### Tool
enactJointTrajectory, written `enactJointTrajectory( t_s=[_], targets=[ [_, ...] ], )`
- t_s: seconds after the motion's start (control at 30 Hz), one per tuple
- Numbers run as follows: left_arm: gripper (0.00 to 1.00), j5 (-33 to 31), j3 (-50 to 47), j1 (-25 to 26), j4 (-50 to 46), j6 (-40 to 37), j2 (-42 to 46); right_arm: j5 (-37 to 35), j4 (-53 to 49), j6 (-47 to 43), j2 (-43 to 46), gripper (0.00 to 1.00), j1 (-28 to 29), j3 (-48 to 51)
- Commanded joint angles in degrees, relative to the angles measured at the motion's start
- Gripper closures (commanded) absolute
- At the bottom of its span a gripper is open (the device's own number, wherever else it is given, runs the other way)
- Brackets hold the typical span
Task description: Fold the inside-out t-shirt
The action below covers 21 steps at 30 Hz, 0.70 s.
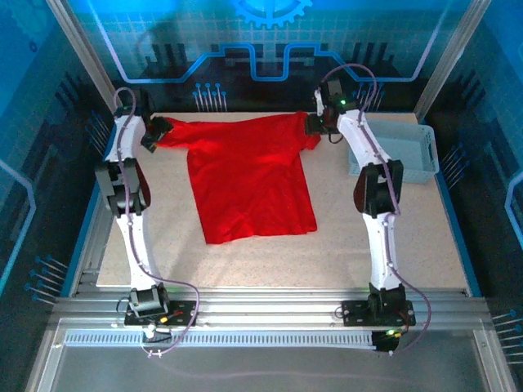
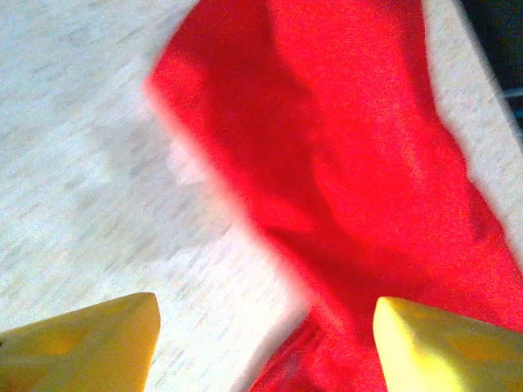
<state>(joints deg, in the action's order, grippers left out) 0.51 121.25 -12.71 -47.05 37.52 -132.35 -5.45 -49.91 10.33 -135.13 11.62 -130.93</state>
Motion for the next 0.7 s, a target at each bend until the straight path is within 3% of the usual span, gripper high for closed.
enactJointTrajectory(
  t_s=[0.0, 0.17, 0.4, 0.67],
  targets=[
    [0.28, -3.53, -16.12, 2.89, 3.40, -0.69, 16.84, 2.96, 3.68, 3.15, 13.09, 0.36, 1.28, 15.42],
    [0.29, -3.15, -39.30, 9.35, 11.02, 1.60, 32.01, 3.66, 10.19, 4.88, 25.57, 0.36, 7.70, 37.14],
    [0.30, -8.15, -59.49, 18.00, 11.19, 1.89, 43.17, -0.16, 12.55, 11.51, 35.26, 0.37, 13.84, 58.21],
    [0.34, -7.95, -70.93, 21.53, 13.85, 1.91, 46.49, 1.23, 13.27, 14.52, 34.31, 0.45, 18.37, 65.66]
  ],
)
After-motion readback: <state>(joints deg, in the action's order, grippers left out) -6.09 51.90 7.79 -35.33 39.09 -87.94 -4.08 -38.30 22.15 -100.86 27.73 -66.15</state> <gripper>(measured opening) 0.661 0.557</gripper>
